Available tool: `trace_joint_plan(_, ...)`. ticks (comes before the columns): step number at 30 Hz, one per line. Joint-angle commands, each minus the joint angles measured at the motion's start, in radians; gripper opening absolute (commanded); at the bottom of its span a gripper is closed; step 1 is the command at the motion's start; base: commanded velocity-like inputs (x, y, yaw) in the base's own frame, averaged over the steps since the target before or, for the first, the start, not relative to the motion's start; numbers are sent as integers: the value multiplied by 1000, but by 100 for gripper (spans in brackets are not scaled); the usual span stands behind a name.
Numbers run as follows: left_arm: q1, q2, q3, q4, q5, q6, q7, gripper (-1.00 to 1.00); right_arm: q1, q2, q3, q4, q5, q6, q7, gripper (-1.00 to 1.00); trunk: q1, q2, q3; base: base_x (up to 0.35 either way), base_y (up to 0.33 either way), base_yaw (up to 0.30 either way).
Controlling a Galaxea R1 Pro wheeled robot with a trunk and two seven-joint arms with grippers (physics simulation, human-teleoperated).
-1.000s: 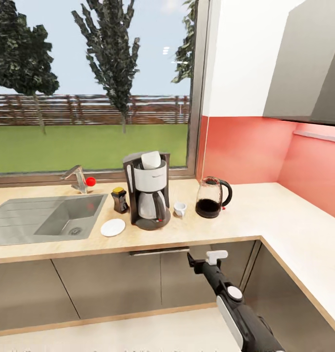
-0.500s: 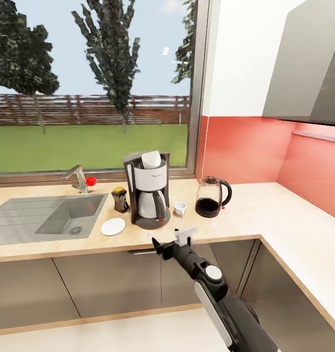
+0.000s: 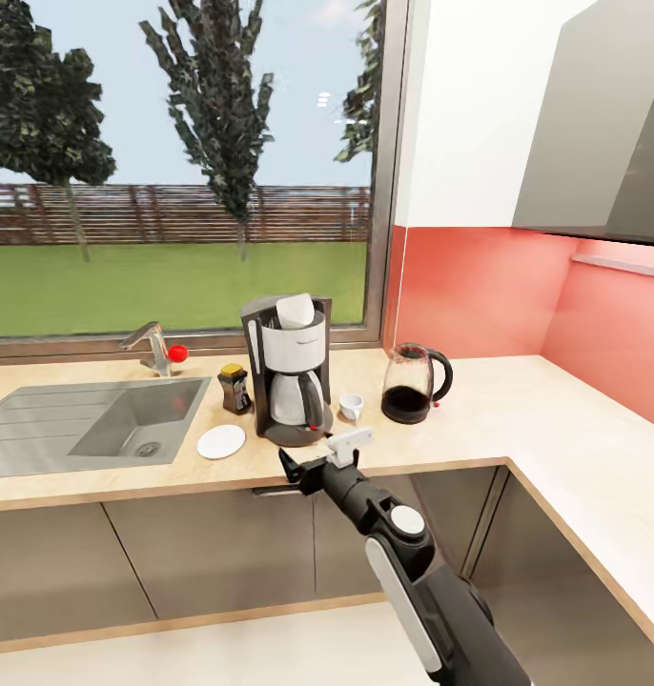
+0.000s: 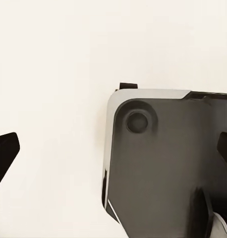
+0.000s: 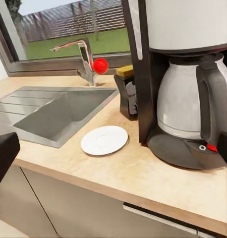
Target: Set up a coffee station on the kitchen countertop: keep the coffee maker on the countertop, move the bottle of coffee from the kitchen shelf to the counter next to the coffee maker, place a paper coffee filter on top of the coffee maker, put the saucer next to the coffee maker with the coffee cup on the saucer, and place the electric kettle next to the coffee maker.
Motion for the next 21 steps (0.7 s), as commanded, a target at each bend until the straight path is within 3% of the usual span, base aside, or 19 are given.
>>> trace_joint_plan(1,-1,0,-1,1,10,-3,-3,100,-1,-2,-1,-1,-5,5,2,100,1,-2,-2,0,0,0)
trace_joint_plan(7,-1,-1,-1,2,9,-3,-3,100,-1,-12,-1,6,-3,3,0,100,1,-2,-2,153,-32,0)
trace_joint_plan(14,-1,3,-1,2,8,-2,-3,100,-1,-13,-3,43,0,1,-4,100,1,-2,-2,226,-176,0)
trace_joint_plan(21,-1,9,-3,10,6,1,-2,100,-1,-23,-42,54,0,-5,-44,100,1,-2,-2,165,-235,0)
